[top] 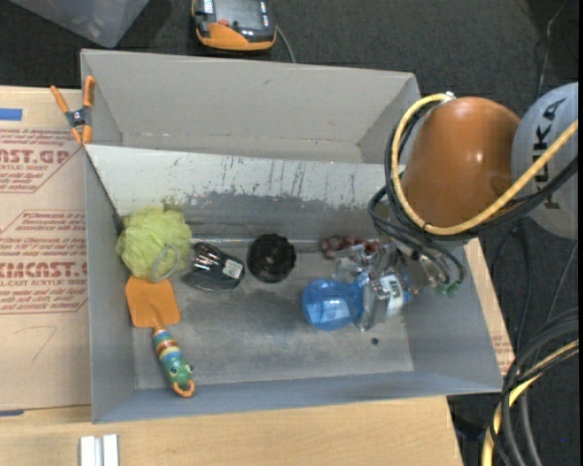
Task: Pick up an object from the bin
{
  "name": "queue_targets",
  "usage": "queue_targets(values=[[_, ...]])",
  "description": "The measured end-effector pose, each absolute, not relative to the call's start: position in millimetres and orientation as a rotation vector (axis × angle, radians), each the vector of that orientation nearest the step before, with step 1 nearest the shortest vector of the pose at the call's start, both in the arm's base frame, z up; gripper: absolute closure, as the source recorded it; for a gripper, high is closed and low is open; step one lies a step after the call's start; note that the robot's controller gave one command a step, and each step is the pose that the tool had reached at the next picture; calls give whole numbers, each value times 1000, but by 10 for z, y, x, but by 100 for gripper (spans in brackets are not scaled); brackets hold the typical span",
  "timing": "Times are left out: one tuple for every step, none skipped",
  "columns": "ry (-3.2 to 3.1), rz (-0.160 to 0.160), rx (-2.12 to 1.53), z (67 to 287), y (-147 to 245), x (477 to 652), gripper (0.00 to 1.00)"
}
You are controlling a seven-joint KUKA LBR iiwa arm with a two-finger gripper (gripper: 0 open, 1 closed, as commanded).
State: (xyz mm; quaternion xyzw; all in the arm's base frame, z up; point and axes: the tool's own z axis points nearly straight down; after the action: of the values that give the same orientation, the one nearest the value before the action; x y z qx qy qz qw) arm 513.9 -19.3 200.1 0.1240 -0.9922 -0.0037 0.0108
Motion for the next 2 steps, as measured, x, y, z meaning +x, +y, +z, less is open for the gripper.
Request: queue_targets(values=[[-3114, -8, 346, 1875, -196, 5124, 100], [-3119, -11, 290, 1580, -181, 5451, 100]])
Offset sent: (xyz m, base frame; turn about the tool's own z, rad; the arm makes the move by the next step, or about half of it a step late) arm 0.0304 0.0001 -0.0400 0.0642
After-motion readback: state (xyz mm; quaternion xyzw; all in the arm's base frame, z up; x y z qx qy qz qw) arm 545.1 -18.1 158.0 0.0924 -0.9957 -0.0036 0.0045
